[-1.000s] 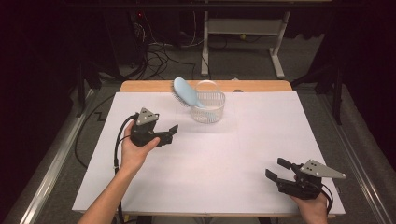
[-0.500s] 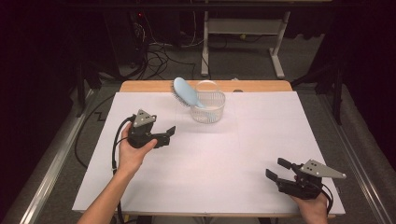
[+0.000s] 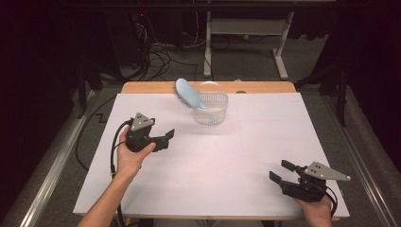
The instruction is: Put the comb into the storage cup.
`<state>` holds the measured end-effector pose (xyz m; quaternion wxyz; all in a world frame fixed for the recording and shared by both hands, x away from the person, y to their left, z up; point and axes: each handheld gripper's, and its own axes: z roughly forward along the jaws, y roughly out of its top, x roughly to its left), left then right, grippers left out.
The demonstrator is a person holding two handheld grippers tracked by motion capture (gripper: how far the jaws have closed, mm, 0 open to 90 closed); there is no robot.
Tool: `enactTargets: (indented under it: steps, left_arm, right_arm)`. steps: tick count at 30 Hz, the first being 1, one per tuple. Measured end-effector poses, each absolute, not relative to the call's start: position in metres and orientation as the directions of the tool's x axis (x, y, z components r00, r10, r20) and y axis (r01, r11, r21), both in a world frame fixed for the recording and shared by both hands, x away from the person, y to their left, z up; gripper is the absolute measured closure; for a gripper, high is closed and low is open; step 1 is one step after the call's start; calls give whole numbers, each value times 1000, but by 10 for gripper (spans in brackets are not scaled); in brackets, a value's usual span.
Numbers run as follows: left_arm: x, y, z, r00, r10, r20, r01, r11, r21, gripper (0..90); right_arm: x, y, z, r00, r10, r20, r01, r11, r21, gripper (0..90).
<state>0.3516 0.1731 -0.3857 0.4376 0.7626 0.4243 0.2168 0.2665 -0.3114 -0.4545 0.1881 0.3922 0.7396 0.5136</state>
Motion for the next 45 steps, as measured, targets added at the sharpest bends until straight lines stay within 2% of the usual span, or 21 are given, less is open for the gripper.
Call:
enactTargets:
  steps: [45]
  left_arm:
    - [335, 196, -397, 503, 863, -45, 451, -218, 866, 193]
  right_arm:
    - [267, -311, -455, -616, 778, 125, 389, 162, 907, 314]
